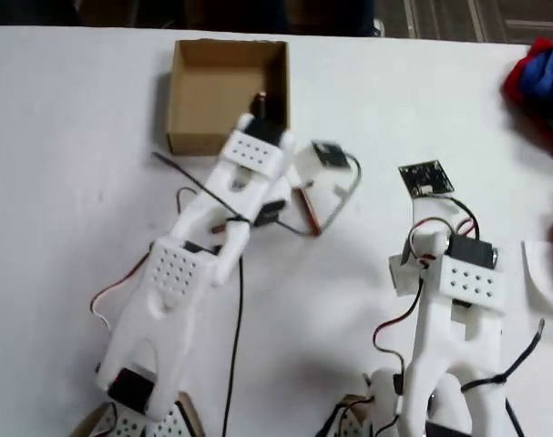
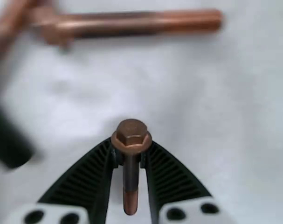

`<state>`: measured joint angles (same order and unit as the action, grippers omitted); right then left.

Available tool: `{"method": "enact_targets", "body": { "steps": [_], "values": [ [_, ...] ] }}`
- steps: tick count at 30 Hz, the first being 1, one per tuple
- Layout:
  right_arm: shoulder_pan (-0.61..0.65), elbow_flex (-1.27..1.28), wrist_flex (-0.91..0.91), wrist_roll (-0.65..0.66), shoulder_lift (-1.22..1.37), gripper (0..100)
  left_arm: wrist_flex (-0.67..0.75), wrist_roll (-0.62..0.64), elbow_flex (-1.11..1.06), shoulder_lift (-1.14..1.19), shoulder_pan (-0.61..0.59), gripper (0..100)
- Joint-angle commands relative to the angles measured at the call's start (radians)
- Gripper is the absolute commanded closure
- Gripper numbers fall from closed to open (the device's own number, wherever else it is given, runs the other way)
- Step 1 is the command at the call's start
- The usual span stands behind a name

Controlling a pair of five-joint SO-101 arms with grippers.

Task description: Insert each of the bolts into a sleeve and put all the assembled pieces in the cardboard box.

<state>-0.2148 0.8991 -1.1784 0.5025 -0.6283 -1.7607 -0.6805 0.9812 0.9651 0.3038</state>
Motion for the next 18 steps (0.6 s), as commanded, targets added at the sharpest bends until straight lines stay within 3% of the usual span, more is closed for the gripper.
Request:
{"method": "enact_targets", "body": {
  "steps": [1,7,10,15,18],
  "values": [
    [-0.001,0.081,0.071,0.006,-0.125,97.7,-0.021,0.086,0.116,-0.19,-0.017,97],
    [0.082,0.235,0.17,-0.003,-0.32,97.7,-0.017,0.224,0.13,-0.342,-0.014,97],
    [0.174,0.262,0.254,-0.094,-0.357,97.8,-0.017,0.423,0.13,-0.4,-0.017,97],
    [0.361,0.338,0.49,-0.273,-0.358,97.8,-0.02,0.888,0.122,-0.512,-0.034,97],
    [0.438,0.391,0.661,-0.367,-0.358,97.8,-0.023,0.939,0.102,-0.586,-0.031,97]
  ]
}}
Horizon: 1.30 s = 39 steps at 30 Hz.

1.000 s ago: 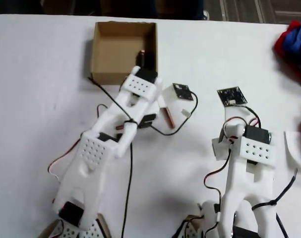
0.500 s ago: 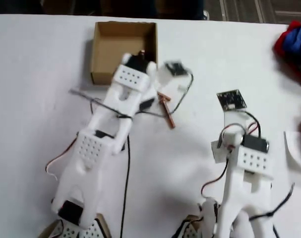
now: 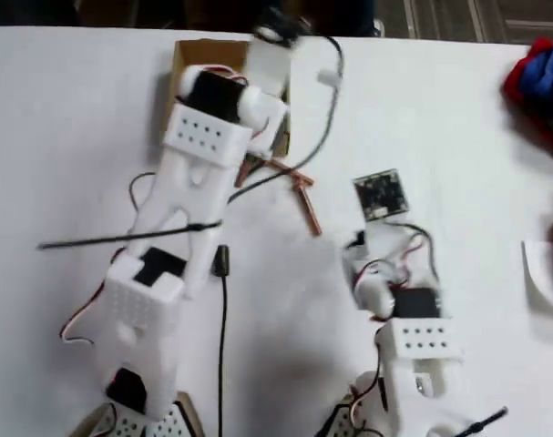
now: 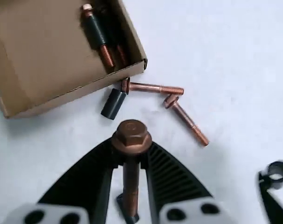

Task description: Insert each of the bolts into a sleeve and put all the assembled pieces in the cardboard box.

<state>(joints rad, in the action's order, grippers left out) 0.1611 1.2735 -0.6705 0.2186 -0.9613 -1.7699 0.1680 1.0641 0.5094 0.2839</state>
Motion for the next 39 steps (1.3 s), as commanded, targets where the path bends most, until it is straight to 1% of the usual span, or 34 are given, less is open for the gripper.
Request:
{"method": "enact_targets", "body": {
  "steps": [1,4,7,10,12,14,17,21,23,25,26,28,33,36,39],
  "values": [
    [0.074,0.031,0.199,-0.112,-0.025,97.8,-0.014,0.083,0.008,-0.161,-0.011,97],
    [0.084,0.061,0.298,-0.189,-0.033,97.8,-0.015,0.041,-0.056,-0.275,-0.009,97],
    [0.084,0.074,0.334,-0.219,-0.035,97.8,-0.014,0.035,-0.185,-0.434,0.009,97],
    [0.085,0.075,0.338,-0.219,-0.035,97.8,-0.005,0.035,-0.406,-0.617,0.078,97],
    [0.087,0.075,0.338,-0.218,-0.035,97.8,0.057,0.035,-0.59,-0.74,0.115,97],
    [0.087,0.075,0.338,-0.215,-0.035,97.5,0.198,0.034,-0.782,-0.865,0.107,97],
    [0.087,0.074,0.338,-0.216,-0.036,97.4,0.479,0.034,-1.069,-1.062,0.072,97],
    [0.087,0.071,0.343,-0.215,-0.036,97.4,0.827,0.029,-1.449,-1.309,0.069,97],
    [0.087,0.087,0.387,-0.216,-0.035,97.7,0.98,0.029,-1.618,-1.415,0.068,97],
    [0.087,0.126,0.492,-0.219,-0.035,97.7,1.082,0.035,-1.742,-1.493,0.068,97],
    [0.088,0.152,0.567,-0.219,-0.035,97.7,1.115,0.037,-1.787,-1.516,0.068,97],
    [0.124,0.213,0.723,-0.219,-0.035,97.7,1.135,0.037,-1.825,-1.53,0.068,97],
    [0.275,0.37,1.059,-0.215,-0.035,97.8,1.145,0.037,-1.817,-1.521,0.077,97],
    [0.302,0.408,1.15,-0.215,-0.035,97.8,1.145,0.037,-1.79,-1.521,0.077,97],
    [0.298,0.408,1.155,-0.215,-0.035,97.8,1.148,0.037,-1.776,-1.519,0.077,97]
  ]
}}
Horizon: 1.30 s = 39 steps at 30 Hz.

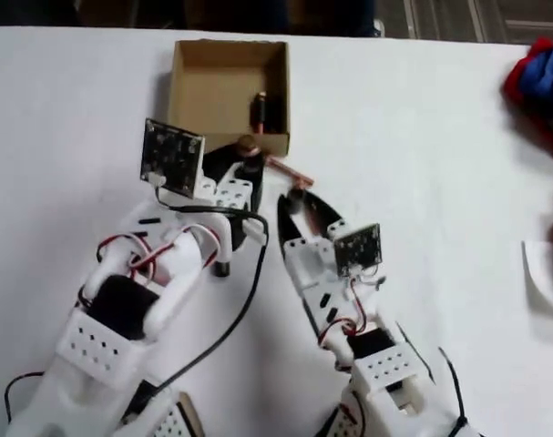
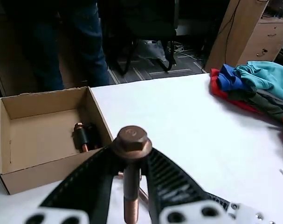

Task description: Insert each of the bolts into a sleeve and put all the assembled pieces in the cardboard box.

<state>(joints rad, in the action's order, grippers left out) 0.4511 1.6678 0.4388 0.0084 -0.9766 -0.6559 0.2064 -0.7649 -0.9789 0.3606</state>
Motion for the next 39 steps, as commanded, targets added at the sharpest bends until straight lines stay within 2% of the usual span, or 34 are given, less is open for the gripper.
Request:
{"method": "enact_targets", "body": {
  "steps": [1,7,17,28,39],
  "values": [
    [0.013,0.014,0.045,-0.005,-0.019,97.8,0.035,-0.002,0.053,-0.029,0.0,97],
    [0.015,0.014,0.042,-0.003,-0.021,97.8,0.129,0.0,0.074,0.061,0.003,97],
    [0.016,0.014,0.041,-0.003,-0.021,97.8,0.187,0.011,0.105,0.25,0.109,97],
    [0.015,0.014,0.019,-0.003,-0.019,97.8,0.19,0.02,0.209,0.264,0.106,97],
    [0.016,0.014,0.005,-0.003,-0.019,97.8,0.196,0.021,0.143,0.267,0.11,97]
  ]
}}
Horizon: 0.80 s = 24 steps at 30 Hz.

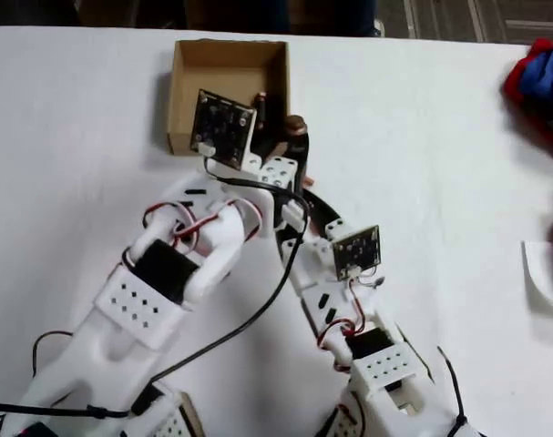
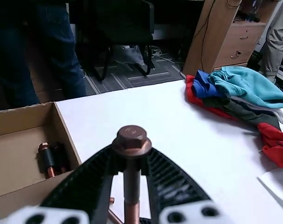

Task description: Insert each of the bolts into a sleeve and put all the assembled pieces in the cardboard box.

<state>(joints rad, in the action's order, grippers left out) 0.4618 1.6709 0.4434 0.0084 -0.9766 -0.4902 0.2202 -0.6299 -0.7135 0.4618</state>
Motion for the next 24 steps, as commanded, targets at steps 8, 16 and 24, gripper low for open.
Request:
{"method": "enact_targets", "body": {
  "steps": [8,16,24],
  "values": [
    [0.061,0.011,0.001,-0.003,-0.019,97.8,0.031,0.008,0.008,0.069,0.009,97],
    [0.001,0.011,0.001,-0.002,-0.019,97.8,0.023,0.008,0.008,0.081,0.008,97],
    [-0.021,0.011,0.001,-0.002,-0.019,97.8,0.023,0.008,0.013,0.08,0.009,97]
  ]
}}
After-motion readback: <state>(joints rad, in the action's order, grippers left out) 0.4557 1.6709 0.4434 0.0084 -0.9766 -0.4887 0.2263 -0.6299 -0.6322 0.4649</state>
